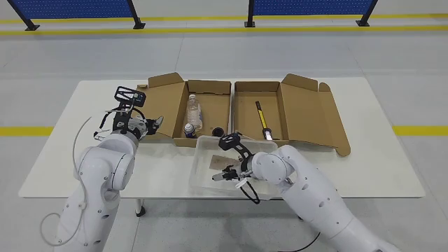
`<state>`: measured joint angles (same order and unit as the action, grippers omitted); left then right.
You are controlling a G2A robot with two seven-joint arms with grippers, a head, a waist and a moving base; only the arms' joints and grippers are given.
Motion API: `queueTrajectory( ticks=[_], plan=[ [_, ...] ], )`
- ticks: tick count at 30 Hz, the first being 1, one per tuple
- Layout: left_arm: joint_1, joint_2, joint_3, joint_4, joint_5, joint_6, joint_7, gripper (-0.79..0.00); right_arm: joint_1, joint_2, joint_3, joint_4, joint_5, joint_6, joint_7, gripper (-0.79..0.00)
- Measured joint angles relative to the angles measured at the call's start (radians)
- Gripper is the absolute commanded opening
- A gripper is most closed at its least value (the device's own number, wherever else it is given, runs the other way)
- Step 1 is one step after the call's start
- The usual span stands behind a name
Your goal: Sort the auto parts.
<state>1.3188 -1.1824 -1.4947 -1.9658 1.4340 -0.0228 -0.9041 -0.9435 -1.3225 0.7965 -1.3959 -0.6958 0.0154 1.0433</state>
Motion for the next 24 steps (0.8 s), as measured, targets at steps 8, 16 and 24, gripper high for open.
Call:
queueTrajectory(
  ticks=[8, 16, 24],
  plan=[
    [0.0, 0.0, 0.0, 0.0, 0.0, 0.0, 0.0, 0.0, 0.019, 0.031, 0.073, -0.008, -0.141, 0.037, 0.094, 0.0],
    [0.0, 0.0, 0.0, 0.0, 0.0, 0.0, 0.0, 0.0, -0.018, 0.053, 0.125, -0.028, -0.159, 0.0, 0.145, 0.0],
    [0.0, 0.0, 0.0, 0.0, 0.0, 0.0, 0.0, 0.0, -0.02, 0.04, 0.088, 0.01, -0.122, -0.011, 0.125, 0.0]
  ],
)
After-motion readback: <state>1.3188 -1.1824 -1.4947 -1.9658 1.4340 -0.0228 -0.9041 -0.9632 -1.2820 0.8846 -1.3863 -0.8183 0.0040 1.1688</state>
